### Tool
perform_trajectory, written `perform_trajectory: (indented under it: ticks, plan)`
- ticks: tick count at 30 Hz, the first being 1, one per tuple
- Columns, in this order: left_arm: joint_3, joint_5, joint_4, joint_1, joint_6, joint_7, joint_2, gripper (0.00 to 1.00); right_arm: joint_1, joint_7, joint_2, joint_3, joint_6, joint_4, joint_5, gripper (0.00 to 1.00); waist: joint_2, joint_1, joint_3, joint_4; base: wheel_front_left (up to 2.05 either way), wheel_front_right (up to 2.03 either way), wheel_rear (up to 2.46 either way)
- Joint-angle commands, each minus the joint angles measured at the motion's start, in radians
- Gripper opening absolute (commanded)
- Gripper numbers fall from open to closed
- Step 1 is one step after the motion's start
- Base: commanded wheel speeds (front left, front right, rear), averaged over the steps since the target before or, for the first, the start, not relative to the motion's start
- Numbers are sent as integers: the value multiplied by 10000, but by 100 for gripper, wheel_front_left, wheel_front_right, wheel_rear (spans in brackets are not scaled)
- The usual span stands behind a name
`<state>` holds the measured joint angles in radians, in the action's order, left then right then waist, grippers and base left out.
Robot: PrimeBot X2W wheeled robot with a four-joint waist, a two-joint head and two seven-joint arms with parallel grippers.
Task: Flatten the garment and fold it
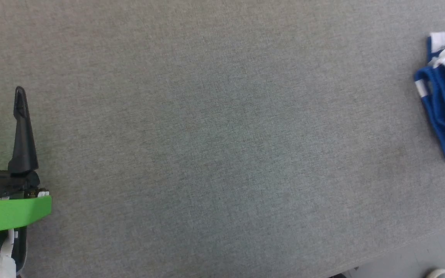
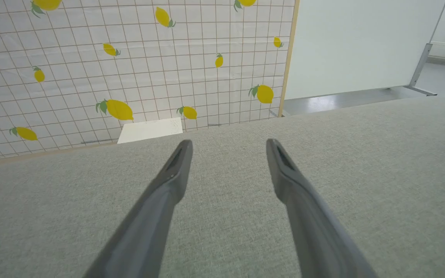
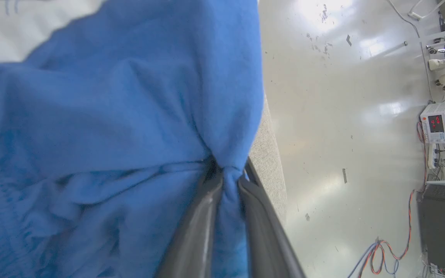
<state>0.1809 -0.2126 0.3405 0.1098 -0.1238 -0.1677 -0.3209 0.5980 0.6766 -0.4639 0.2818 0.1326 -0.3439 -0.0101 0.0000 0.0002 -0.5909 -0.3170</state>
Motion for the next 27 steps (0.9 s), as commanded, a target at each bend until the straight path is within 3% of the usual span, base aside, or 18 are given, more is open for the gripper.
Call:
perform_trajectory:
  ticks: [1,3,6,12,15,19,27]
  plan:
    - [28,-52,87,27,-46,55,-100,100,256,-161,82,337,-19,-61,177,100,0,-2,-307,-166,0,0,0]
    - [-4,-70,94,0,-20,77,-109,100,635,-739,256,882,-19,10,488,100,0,-2,-242,-152,0,0,0]
    - [-75,-86,-109,14,45,-57,-1,100,951,-1649,172,855,-19,316,517,100,0,-2,51,-60,0,0,0]
    - [-305,-108,-834,58,217,-487,416,100,1298,-3884,-3,-49,-19,1259,-247,100,0,-2,1202,384,0,0,0]
    - [-385,-90,-1224,58,367,-669,693,100,1355,-4720,224,-508,-19,1942,-883,100,0,-2,1884,701,0,0,0]
    - [-415,-25,-1694,43,597,-825,1030,100,1189,-5519,906,-1201,-19,2804,-1565,100,0,-2,2788,1185,0,0,0]
    - [-744,337,-2425,332,883,-929,1589,100,-146,-6699,3028,-2189,-19,3910,-1866,100,0,-2,4126,2407,0,0,0]
